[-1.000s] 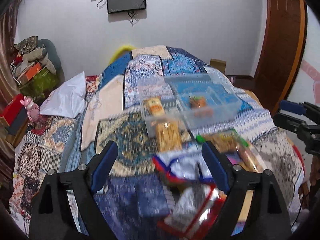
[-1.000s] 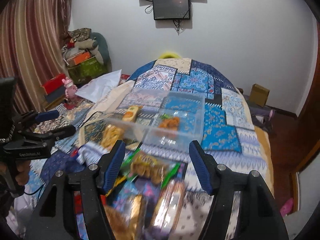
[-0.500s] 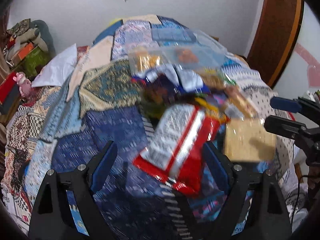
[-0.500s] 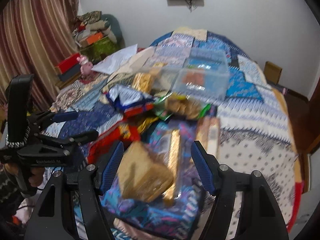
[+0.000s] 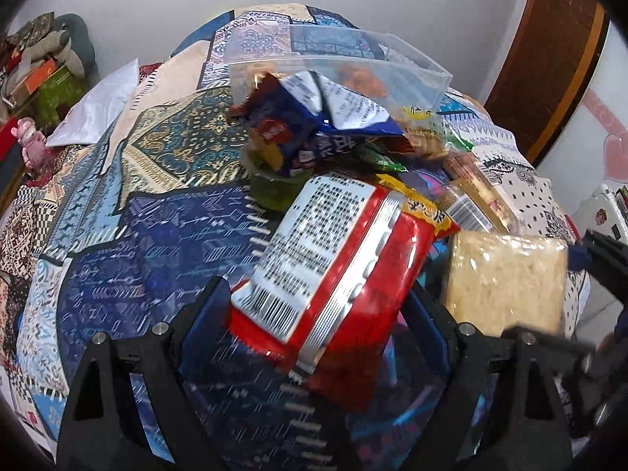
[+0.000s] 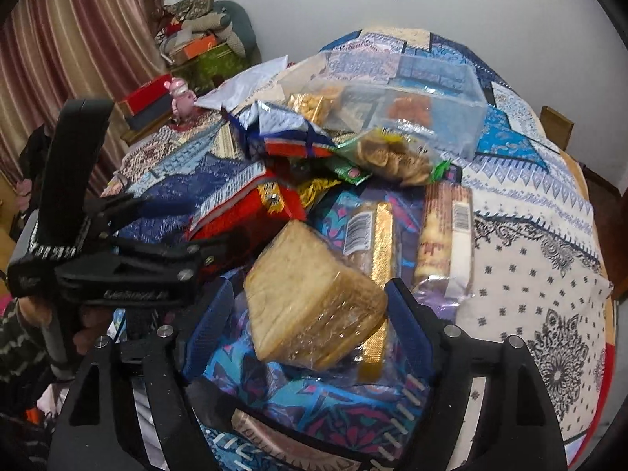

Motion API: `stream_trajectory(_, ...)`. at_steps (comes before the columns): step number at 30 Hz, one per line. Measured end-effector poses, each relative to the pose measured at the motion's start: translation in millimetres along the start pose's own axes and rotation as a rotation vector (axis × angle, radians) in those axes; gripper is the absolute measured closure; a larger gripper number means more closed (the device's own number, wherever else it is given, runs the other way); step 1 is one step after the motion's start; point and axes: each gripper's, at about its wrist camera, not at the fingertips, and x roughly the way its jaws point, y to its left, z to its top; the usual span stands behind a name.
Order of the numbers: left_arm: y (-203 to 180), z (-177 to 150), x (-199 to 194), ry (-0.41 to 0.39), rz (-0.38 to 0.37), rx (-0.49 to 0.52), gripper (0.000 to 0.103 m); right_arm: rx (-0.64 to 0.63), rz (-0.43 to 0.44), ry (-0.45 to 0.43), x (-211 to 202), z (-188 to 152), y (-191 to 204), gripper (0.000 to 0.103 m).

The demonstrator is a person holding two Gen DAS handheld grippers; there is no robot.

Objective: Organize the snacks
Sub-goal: 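Grasp red chip bag with left tool while right tool grasps tan bread pack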

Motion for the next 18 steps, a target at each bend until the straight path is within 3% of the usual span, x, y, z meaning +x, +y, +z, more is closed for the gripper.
stream_trajectory(5,-4.3,0.0,3.3,-0.031,0.011,0.015,0.017,-0.031,-0.045,0.0,2.8,-2.2,3.1,0.026)
stream_trajectory(7,-4.2,-1.9,1.4,-0.041,0.007,0.021,0.02,-0.036,-0.044,-0.006,2.6,-2.6,1.9,0.026)
stream_trajectory(8,-4.1,-3.8,-0.5,-0.046,0.002,0.025,0.027,-0.033,-0.037,-0.01,2.5,-2.9,0.5,0.027)
stream_trajectory(12,-5.7,-10.4,-9.5,-0.059,0.004,0.044,0.034,-0.01,-0.012,-0.024,-0.1,-2.6,-3.8,0.037)
stream_trajectory(18,-1.7,-18.1,-22.9,-0.066,-0.012,0.025,0.034,0.036,0.01,-0.043,-6.6,0.5,-11.5,0.051)
